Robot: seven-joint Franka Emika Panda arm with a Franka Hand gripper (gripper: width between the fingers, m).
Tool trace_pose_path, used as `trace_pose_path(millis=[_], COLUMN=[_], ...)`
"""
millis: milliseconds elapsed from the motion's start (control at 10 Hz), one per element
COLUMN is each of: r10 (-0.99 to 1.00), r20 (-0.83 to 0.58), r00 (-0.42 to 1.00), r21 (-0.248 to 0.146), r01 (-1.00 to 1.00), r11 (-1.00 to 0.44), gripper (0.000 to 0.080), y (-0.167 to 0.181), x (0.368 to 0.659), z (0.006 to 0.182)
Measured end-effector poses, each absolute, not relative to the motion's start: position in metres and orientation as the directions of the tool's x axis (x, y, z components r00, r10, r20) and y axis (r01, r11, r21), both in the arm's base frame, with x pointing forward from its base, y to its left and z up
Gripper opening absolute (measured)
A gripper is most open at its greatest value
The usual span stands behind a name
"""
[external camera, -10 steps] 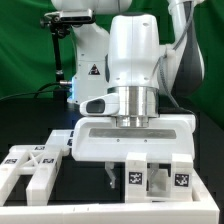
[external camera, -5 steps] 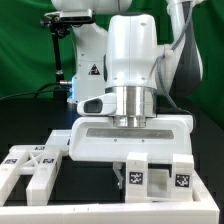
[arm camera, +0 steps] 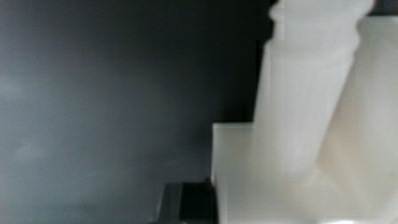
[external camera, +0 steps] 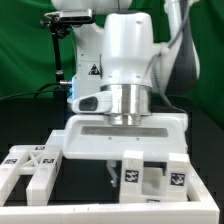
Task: Assemble chair
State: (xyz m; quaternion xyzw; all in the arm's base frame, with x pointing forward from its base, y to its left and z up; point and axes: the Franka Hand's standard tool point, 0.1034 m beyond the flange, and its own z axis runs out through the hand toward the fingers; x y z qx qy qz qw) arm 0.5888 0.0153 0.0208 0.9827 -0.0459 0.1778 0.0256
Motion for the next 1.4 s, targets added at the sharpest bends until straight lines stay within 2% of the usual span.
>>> trace_pose_path(millis=[100,300,400,500,700,800,1200,1400], r10=[-0.065,-0.08,-0.084,-0.071,-0.036,-0.025,0.008,0.034], r20=[0.315,0.2,0.135,0.004,-0.194,-0.236,-0.505,-0.69], r00=[0.947,0.976,0.987,0.997,0.98,0.971,0.863,0.723], r21=[0.038,-0.009,-0.034,-0.065,-0.077,-0.084,-0.121,-0.087], r01=[-0.081,-0.08,-0.08,-0.071,-0.052,-0.047,-0.061,-0.036], r11=[-0.996,-0.997,-0.996,-0.995,-0.996,-0.995,-0.991,-0.996], gripper=[0.0032,0.0032,0.0032,0.0032,0.0032,0.0032,0.0032,0.0032], y=[-0.005,-0.033,-0.033,-0.031,-0.033,-0.029,-0.022,-0.023], x=[0.579,0.562,0.555,0.543,0.546,0.552,0.537,0.533], z=[0.027,0.047,0.055,0.065,0.085,0.084,0.078,0.075])
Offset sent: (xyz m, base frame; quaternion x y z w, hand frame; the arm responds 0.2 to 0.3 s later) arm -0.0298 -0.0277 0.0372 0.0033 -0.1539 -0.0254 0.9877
